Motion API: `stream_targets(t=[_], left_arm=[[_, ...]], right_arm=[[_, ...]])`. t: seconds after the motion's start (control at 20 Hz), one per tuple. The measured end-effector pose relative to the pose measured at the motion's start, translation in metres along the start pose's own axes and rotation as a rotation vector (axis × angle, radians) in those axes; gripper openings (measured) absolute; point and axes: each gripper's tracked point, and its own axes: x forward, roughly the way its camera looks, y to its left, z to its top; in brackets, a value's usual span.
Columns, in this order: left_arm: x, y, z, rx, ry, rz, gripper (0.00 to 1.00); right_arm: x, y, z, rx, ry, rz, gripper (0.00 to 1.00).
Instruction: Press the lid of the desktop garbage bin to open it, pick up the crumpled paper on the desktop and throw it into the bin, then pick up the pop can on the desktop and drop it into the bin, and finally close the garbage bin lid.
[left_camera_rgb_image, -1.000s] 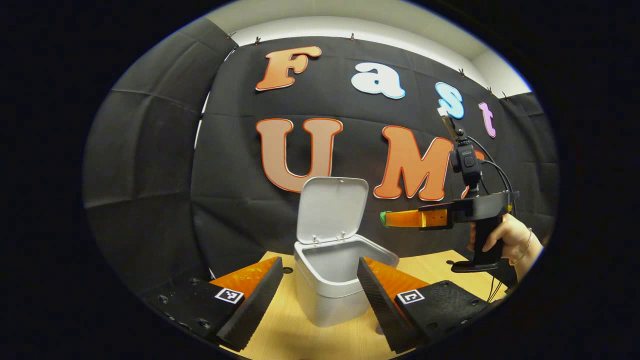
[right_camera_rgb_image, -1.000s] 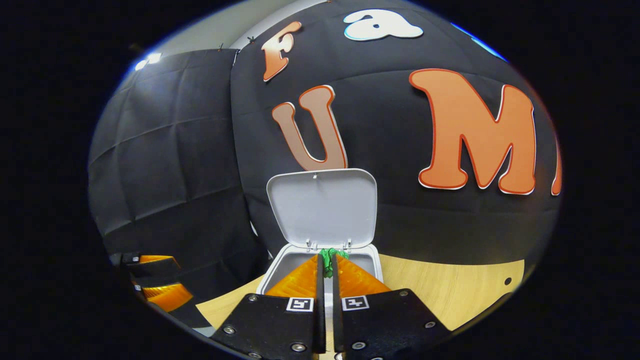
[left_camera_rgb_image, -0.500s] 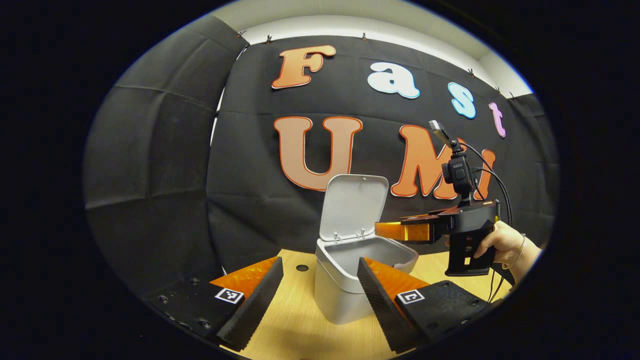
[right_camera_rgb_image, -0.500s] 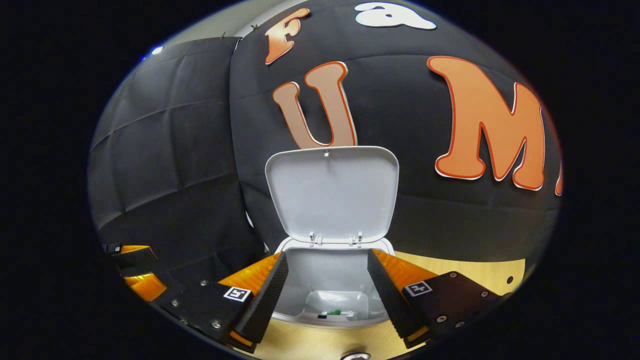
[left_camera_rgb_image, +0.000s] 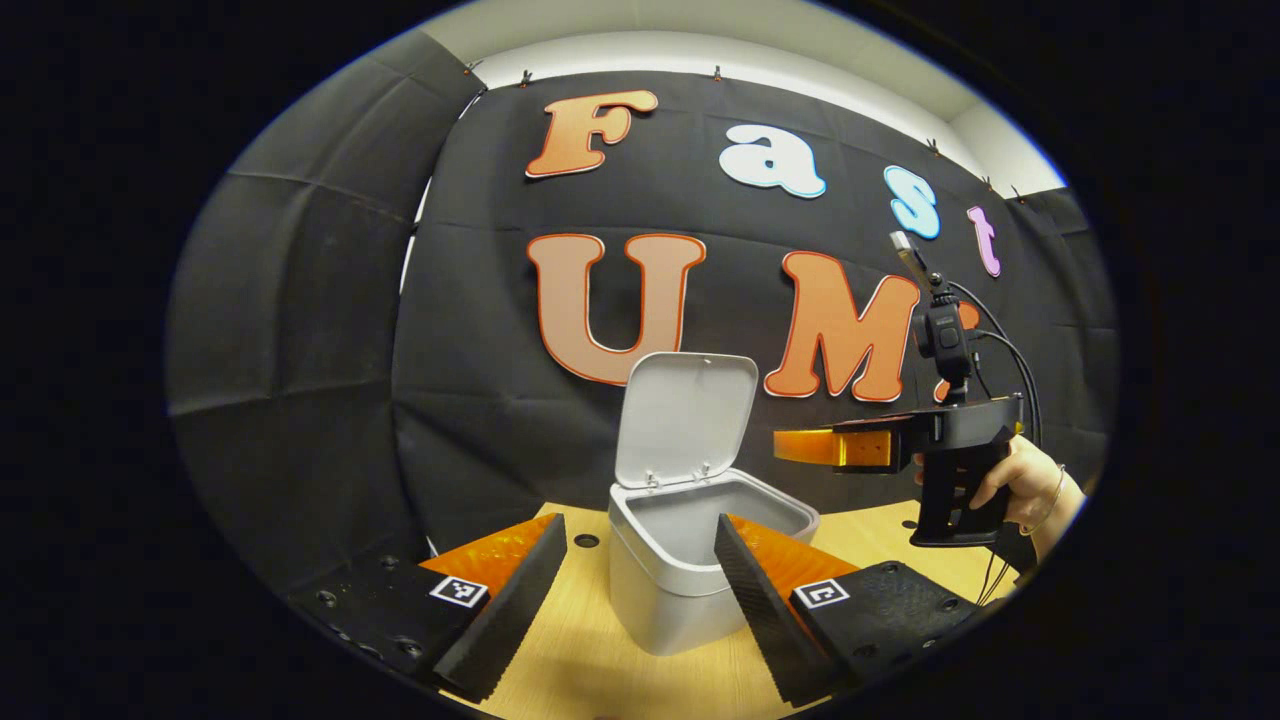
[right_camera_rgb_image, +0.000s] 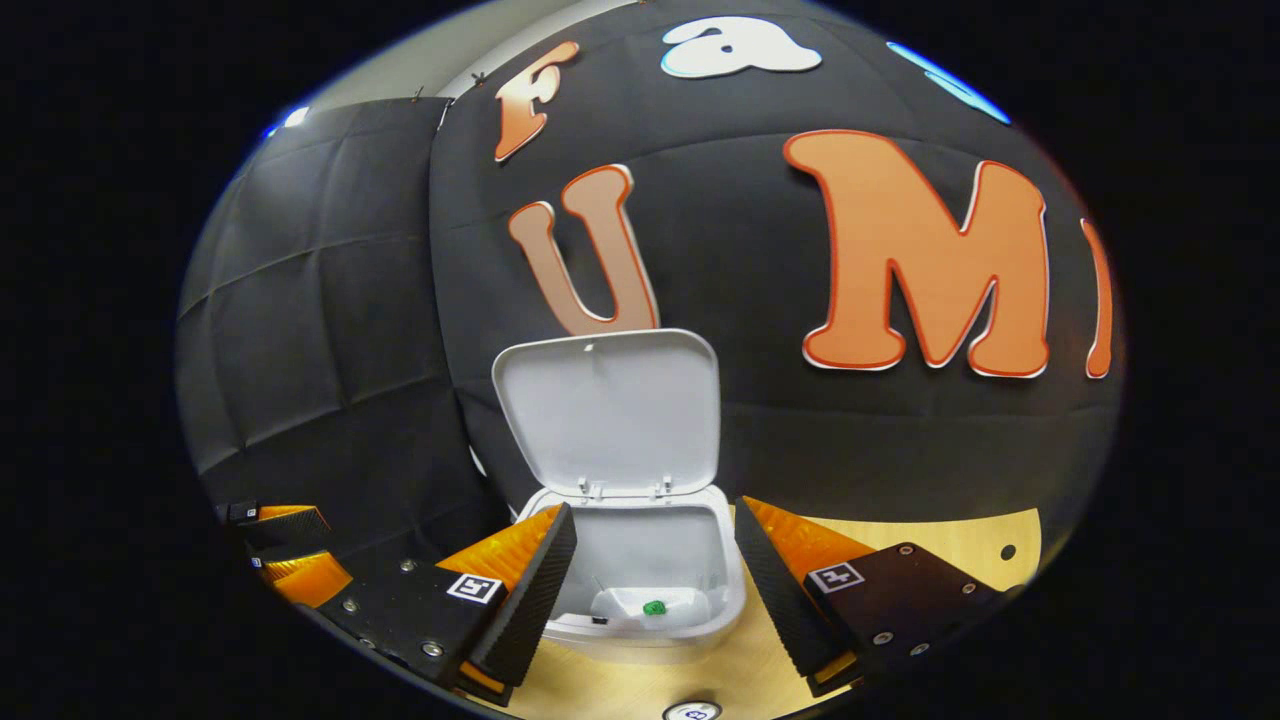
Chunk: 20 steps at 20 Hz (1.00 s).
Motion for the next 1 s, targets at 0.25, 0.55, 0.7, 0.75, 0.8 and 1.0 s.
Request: stream_targets(t=[0.25, 0.55, 0.7, 0.75, 0.8, 1.0], left_arm=[[0.015, -0.037, 0.003, 0.024, -0.004, -0.057, 0.95], [0.030, -0.087, 0.007, 0.021, -0.012, -0.120, 0.95], [0.032, -0.112, 0.006, 0.016, -0.015, -0.155, 0.95], [0.034, -0.121, 0.005, 0.021, -0.016, -0.164, 0.95], [0.035, -0.128, 0.003, 0.026, -0.013, -0.172, 0.94], [0.036, -0.157, -0.005, 0.035, -0.002, -0.206, 0.95]], right_arm=[[-0.046, -0.061, 0.010, 0.037, -0.046, -0.113, 0.95], [-0.122, -0.132, 0.009, 0.052, -0.113, -0.270, 0.95], [-0.164, -0.164, -0.002, 0.072, -0.137, -0.349, 0.95], [-0.177, -0.171, -0.006, 0.084, -0.149, -0.369, 0.95], [-0.188, -0.178, -0.011, 0.090, -0.159, -0.389, 0.95], [-0.224, -0.210, -0.038, 0.098, -0.163, -0.490, 0.95]])
